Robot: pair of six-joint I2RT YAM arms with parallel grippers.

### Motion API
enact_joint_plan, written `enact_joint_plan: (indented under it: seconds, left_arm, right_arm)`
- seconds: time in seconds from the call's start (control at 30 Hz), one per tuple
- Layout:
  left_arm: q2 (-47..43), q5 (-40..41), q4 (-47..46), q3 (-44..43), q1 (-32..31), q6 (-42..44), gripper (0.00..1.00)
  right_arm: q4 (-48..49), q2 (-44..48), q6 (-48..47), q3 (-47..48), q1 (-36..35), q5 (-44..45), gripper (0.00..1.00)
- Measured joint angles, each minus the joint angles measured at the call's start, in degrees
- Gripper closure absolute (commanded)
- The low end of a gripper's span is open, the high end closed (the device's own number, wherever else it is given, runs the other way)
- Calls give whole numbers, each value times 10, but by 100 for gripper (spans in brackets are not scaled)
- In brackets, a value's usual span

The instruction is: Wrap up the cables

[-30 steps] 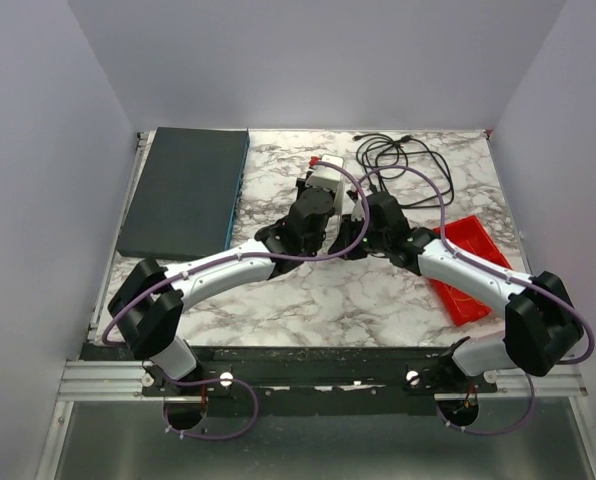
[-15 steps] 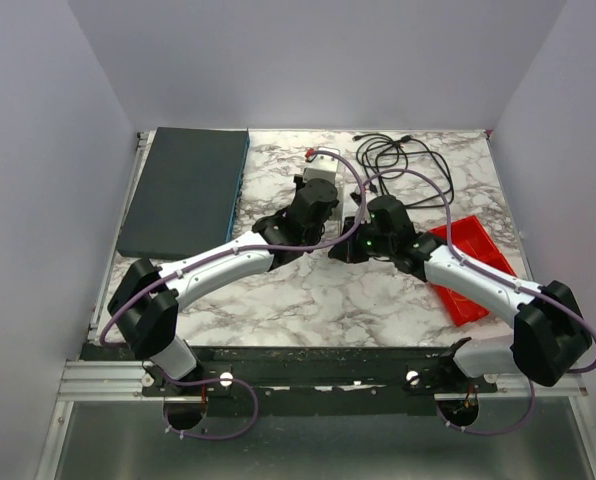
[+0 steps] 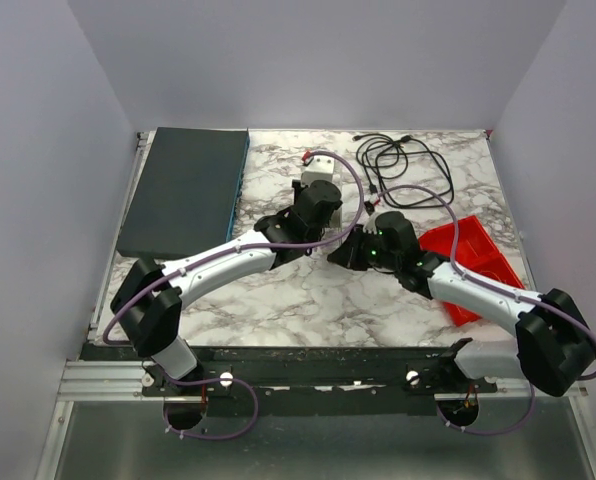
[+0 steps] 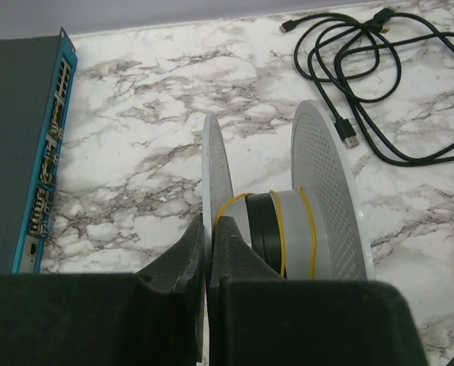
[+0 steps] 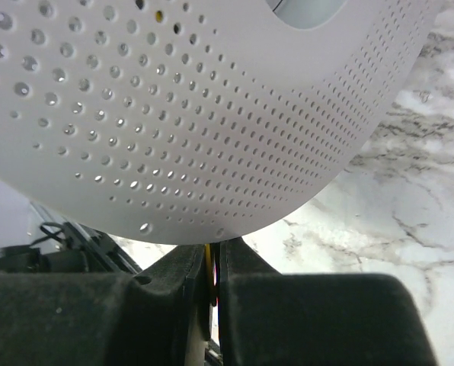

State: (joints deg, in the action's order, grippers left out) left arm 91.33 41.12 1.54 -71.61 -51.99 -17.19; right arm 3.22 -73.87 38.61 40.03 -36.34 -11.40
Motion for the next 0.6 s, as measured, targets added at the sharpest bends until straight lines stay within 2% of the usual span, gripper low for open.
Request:
enact_joint_plan:
  seconds: [0.1, 0.17, 0.6]
  left_arm:
    - [6, 4, 17, -2, -3, -23, 100]
    - [10, 5, 25, -2, -4, -36, 100]
    - [29, 34, 79, -2, -11, -72, 100]
  right_arm:
    - [40, 6, 41, -32, 0, 0, 88]
    - [52, 6, 65, -43, 0, 0, 83]
    - [92, 24, 132, -51, 0, 16, 83]
